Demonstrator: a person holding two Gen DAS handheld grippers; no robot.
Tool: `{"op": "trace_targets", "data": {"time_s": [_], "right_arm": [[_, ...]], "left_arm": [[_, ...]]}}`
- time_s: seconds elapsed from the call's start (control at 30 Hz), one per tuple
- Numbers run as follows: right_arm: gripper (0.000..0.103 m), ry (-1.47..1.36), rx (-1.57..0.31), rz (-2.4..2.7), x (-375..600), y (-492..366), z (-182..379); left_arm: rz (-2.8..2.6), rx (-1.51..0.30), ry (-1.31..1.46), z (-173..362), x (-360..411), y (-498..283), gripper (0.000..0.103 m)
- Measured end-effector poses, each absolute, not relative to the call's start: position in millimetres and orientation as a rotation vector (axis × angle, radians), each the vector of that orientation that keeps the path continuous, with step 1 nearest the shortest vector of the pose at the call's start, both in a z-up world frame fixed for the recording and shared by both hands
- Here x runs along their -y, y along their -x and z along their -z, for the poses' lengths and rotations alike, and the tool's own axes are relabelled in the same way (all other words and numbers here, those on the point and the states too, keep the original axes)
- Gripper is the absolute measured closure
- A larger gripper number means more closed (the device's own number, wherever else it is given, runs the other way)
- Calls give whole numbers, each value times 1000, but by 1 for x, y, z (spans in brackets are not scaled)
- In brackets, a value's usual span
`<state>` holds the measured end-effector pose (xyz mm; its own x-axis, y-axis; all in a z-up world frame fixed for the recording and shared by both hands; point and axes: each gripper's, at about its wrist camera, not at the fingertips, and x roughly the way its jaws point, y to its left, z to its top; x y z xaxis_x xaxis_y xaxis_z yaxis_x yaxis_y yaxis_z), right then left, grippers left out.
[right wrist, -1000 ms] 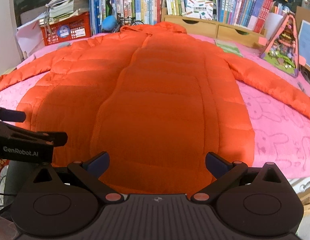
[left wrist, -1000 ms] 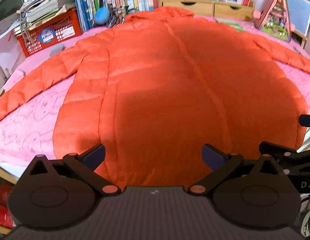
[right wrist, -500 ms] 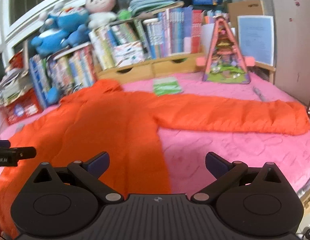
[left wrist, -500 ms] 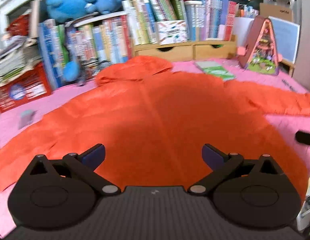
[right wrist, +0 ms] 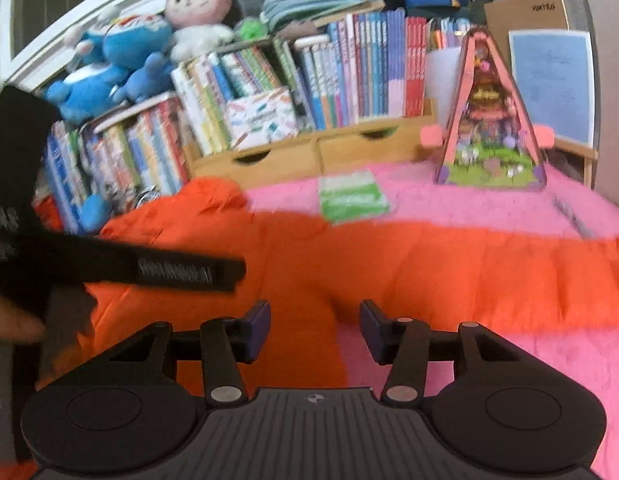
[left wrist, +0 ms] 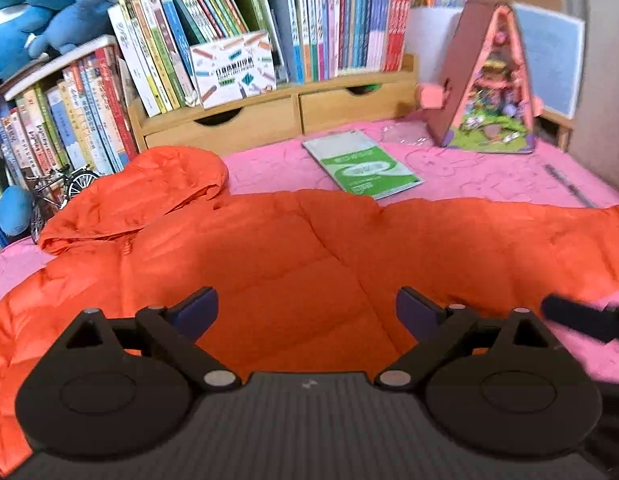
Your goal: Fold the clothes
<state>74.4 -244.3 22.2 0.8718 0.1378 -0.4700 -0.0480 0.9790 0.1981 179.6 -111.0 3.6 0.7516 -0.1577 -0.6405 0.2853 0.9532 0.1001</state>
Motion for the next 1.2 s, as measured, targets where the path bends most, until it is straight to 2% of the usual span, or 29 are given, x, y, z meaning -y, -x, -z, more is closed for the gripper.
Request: {"op": "trace_targets", "data": {"time_s": [0.03, 0.1, 0.3, 0.63, 0.9, 0.93, 0.97, 1.0, 1.03, 1.1, 1.2], "right_arm": [[60, -179, -503, -96, 246, -84, -21], [74, -184, -510, -96, 251, -104, -18], [85, -386, -601, -123, 276, -146, 17], [88, -563, -610, -171, 297, -152, 36], [88, -593, -606, -182, 302, -151, 37], [88, -597, -605, -183, 302, -151, 37], [87, -607, -604, -188, 303, -151, 38], [85, -623, -597, -198, 305, -150, 38], [82, -639, -587, -211, 307, -150, 39], [67, -651, -561, -241, 308, -148, 38], [53, -644, -526, -265, 307, -145, 35]], "left_arm": [[239, -688, -200, 0, 115, -187, 10], [244, -703, -200, 6, 122, -199, 10], [250, -750, -221, 26, 142, -230, 10], [217, -773, -228, 43, 157, -289, 0], [187, -775, -213, 44, 160, -314, 0], [184, -776, -211, 41, 159, -313, 7], [187, -771, -202, 35, 156, -307, 15], [200, -756, -195, 29, 151, -296, 17], [217, -738, -193, 23, 145, -285, 16], [239, -706, -206, 13, 133, -256, 15], [240, -691, -175, 6, 110, -218, 9]]}}
